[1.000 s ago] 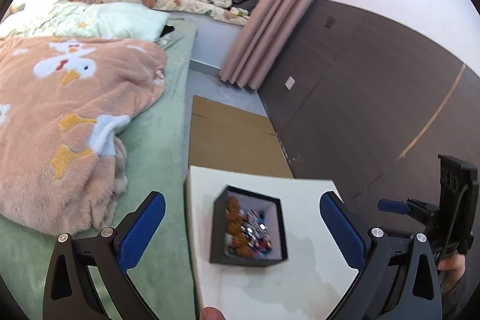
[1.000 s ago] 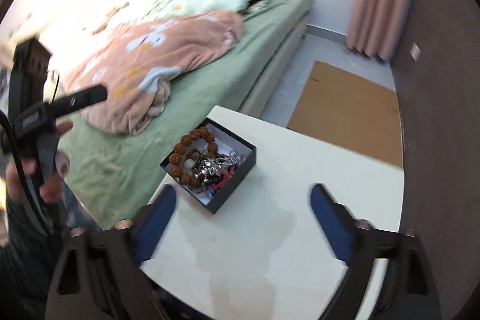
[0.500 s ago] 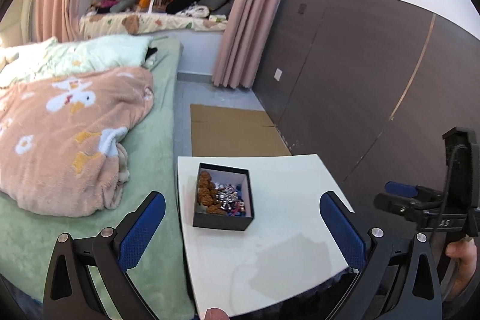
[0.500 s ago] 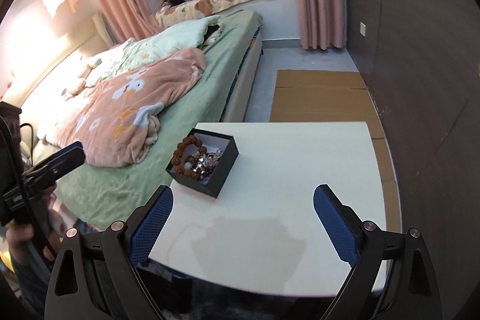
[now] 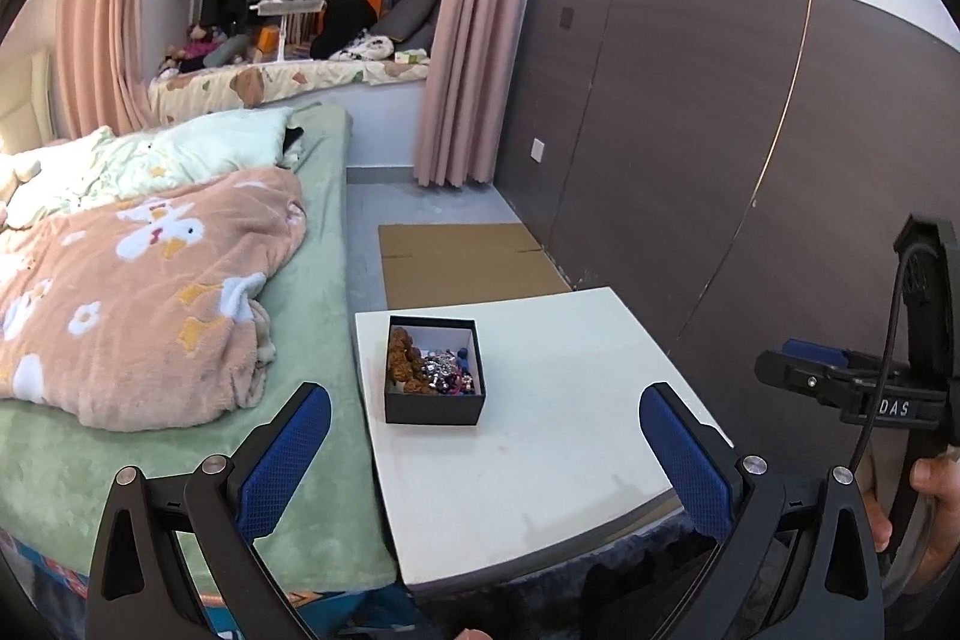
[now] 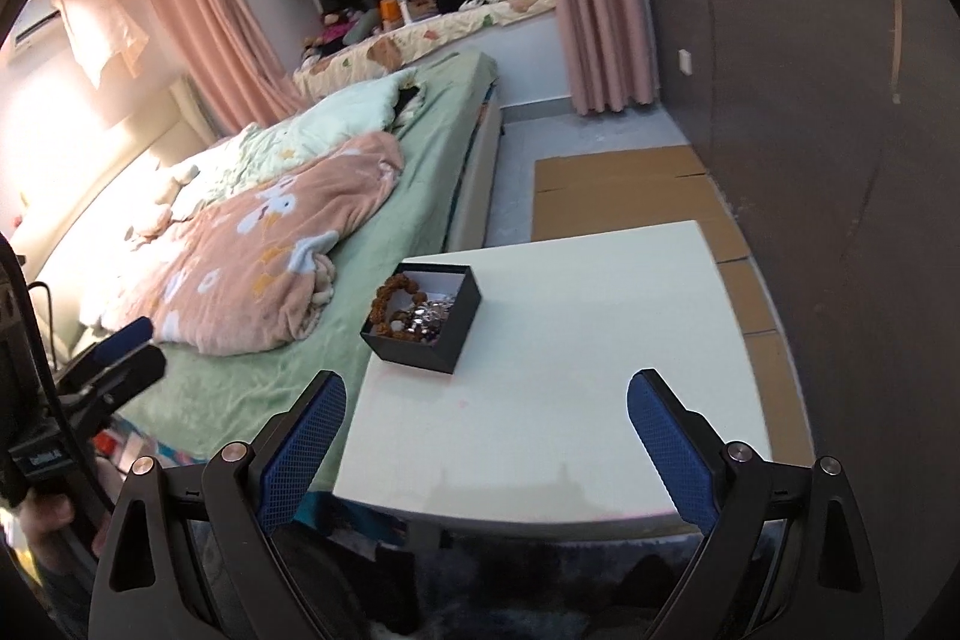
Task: Organize jewelry
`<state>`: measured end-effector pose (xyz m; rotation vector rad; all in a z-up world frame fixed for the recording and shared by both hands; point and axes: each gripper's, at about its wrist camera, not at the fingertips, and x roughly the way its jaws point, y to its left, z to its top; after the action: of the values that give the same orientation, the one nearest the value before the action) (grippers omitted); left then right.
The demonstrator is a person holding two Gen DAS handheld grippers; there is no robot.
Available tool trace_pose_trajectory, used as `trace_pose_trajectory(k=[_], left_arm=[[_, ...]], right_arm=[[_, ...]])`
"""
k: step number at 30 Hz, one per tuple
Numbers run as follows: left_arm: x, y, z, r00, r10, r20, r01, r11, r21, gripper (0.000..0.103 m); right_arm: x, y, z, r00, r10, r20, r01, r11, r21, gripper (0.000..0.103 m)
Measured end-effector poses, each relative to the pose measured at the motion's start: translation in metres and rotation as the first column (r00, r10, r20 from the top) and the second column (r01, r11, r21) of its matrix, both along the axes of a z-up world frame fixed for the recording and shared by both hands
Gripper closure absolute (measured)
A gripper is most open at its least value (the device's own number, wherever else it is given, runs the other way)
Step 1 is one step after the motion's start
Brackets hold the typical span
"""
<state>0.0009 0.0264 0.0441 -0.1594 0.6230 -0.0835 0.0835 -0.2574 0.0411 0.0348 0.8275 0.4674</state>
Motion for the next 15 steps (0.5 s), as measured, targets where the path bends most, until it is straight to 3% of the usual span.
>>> trace_pose_trajectory(k=[4,15], left_arm=[[-0.012,-0.001,0.004,1.000,-0.007,0.008,0.007,1.000,0.016,0.000],[-0.037,0.002,0.012,1.000,0.014,0.023,-0.015,0.999,0.029,0.000]], right_arm=[[-0.022,-0.013,0.007,0.997,-0.060,0.055,0.061,0.998,-0.014,0.008],[-0.049,-0.026,0.011,0.994,-0.082,0.074,0.082,0.997,-0.007,0.008]])
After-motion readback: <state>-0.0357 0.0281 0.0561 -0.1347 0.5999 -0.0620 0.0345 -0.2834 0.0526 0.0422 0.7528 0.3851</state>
